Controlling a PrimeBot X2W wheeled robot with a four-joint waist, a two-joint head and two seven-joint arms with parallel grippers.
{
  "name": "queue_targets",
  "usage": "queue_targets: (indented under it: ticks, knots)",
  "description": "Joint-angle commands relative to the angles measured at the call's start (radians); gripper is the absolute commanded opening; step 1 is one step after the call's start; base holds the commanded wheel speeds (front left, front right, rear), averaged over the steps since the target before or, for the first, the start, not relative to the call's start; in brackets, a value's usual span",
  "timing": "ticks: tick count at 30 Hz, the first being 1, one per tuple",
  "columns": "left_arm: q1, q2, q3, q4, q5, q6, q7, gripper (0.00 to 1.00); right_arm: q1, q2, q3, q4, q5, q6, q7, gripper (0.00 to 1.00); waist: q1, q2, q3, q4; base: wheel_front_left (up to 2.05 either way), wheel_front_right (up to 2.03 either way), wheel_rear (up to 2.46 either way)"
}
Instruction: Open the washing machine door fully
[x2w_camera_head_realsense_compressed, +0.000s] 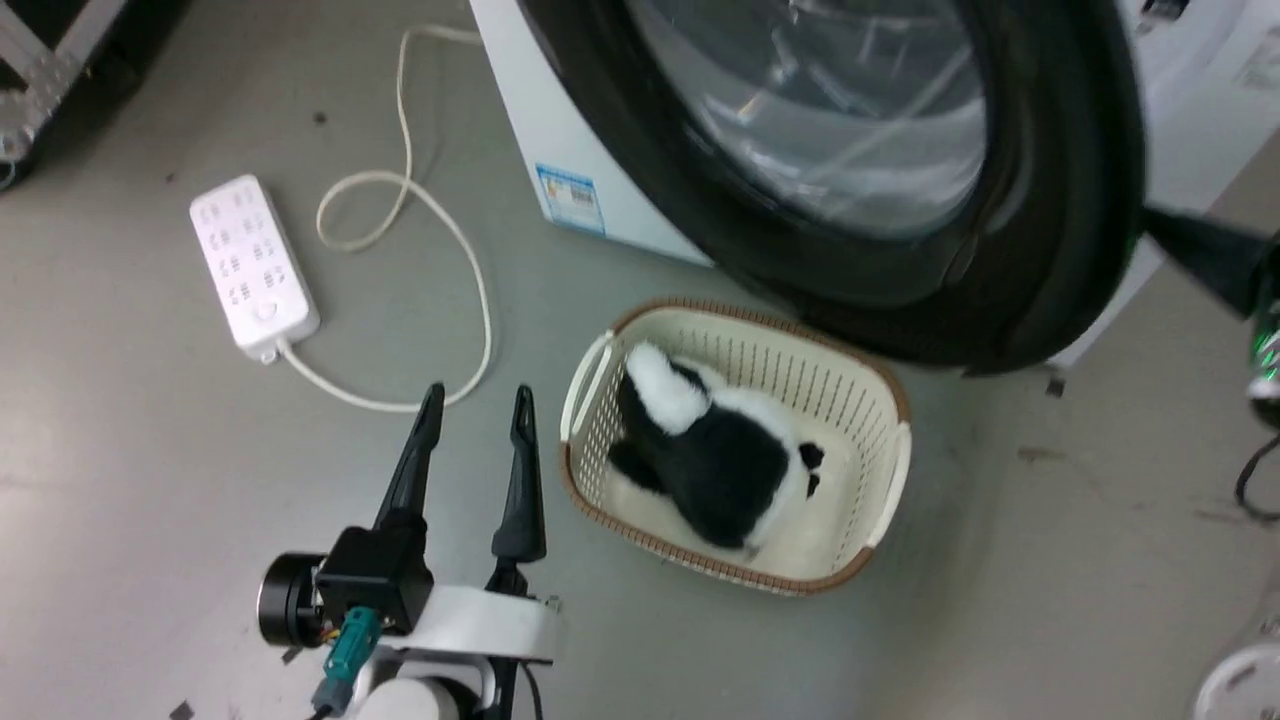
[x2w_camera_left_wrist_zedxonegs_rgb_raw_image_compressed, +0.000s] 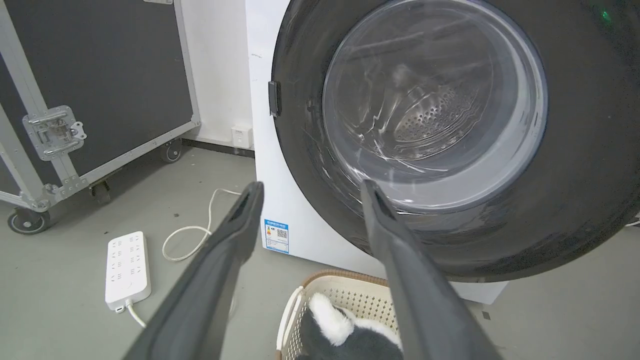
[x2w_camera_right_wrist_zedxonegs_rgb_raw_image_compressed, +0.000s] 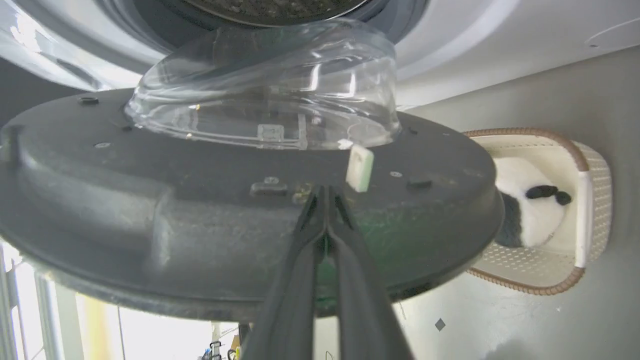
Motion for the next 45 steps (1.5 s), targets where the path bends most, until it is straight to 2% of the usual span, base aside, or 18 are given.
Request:
queue_targets:
  ticks: [1, 11, 18, 22, 26, 31, 32, 33, 34, 37, 39, 45]
  knots:
    - [0.013, 0.001, 0.004, 0.004, 0.007, -0.004, -0.006, 1.0, 0.026, 0.006, 0.018, 0.008, 0.025, 0.001, 0.008, 0.0, 0.0002, -0.0001, -0.048, -0.012, 0.0, 0.0, 0.0]
    - [0.073, 0.001, 0.031, 0.017, 0.03, -0.038, -0.006, 1.0, 0.249, 0.006, 0.402, 0.054, 0.411, 0.001, -0.092, 0.0, 0.0002, -0.0001, -0.115, -0.026, 0.0, 0.0, 0.0]
    - [0.1, 0.001, 0.03, 0.033, 0.02, -0.053, -0.006, 1.0, 0.4, 0.007, 0.718, -0.003, 0.651, 0.001, -0.192, 0.0, 0.0002, -0.0001, -0.142, -0.016, 0.0, 0.0, 0.0]
    - [0.116, 0.001, 0.025, 0.041, 0.026, -0.061, -0.006, 1.0, 0.471, 0.007, 0.872, -0.057, 0.745, 0.001, -0.264, 0.0, 0.0002, -0.0001, -0.152, -0.007, 0.0, 0.0, 0.0]
    - [0.128, 0.001, 0.023, 0.045, 0.025, -0.063, -0.006, 1.0, 0.505, 0.007, 0.953, -0.089, 0.795, 0.001, -0.333, 0.0, 0.0002, -0.0001, -0.155, 0.001, 0.0, 0.0, 0.0]
    - [0.135, 0.001, 0.023, 0.048, 0.021, -0.063, -0.006, 1.0, 0.506, 0.007, 0.953, -0.089, 0.8, 0.001, -0.396, 0.0, 0.0002, -0.0001, -0.158, -0.004, 0.0, 0.0, 0.0]
    - [0.137, 0.001, 0.026, 0.048, 0.02, -0.062, -0.006, 1.0, 0.502, 0.004, 0.942, -0.095, 0.785, 0.001, -0.418, 0.38, 0.0002, -0.0001, -0.16, -0.01, 0.0, 0.0, 0.0]
    - [0.138, 0.001, 0.028, 0.048, 0.019, -0.061, -0.006, 1.0, 0.5, 0.0, 0.933, -0.104, 0.768, 0.001, -0.44, 0.85, 0.0002, -0.0001, -0.162, -0.017, 0.0, 0.0, 0.0]
    - [0.139, 0.001, 0.031, 0.049, 0.017, -0.06, -0.006, 1.0, 0.499, -0.004, 0.923, -0.116, 0.751, 0.001, -0.465, 1.0, 0.0002, -0.0001, -0.164, -0.024, 0.0, 0.0, 0.0]
    - [0.137, 0.001, 0.039, 0.052, 0.009, -0.063, -0.006, 1.0, 0.504, -0.035, 0.887, -0.184, 0.683, 0.001, -0.558, 1.0, 0.0002, -0.0001, -0.177, -0.053, 0.0, 0.0, 0.0]
    - [0.136, 0.001, 0.046, 0.054, 0.003, -0.073, -0.006, 1.0, 0.515, -0.072, 0.881, -0.274, 0.586, 0.001, -0.674, 1.0, 0.0002, -0.0001, -0.188, -0.078, 0.0, 0.0, 0.0]
    - [0.133, 0.001, 0.092, 0.064, 0.007, -0.09, -0.006, 1.0, 0.589, -0.232, 0.97, -0.511, 0.267, 0.001, -0.996, 1.0, 0.0002, -0.0001, -0.219, -0.159, 0.0, 0.0, 0.0]
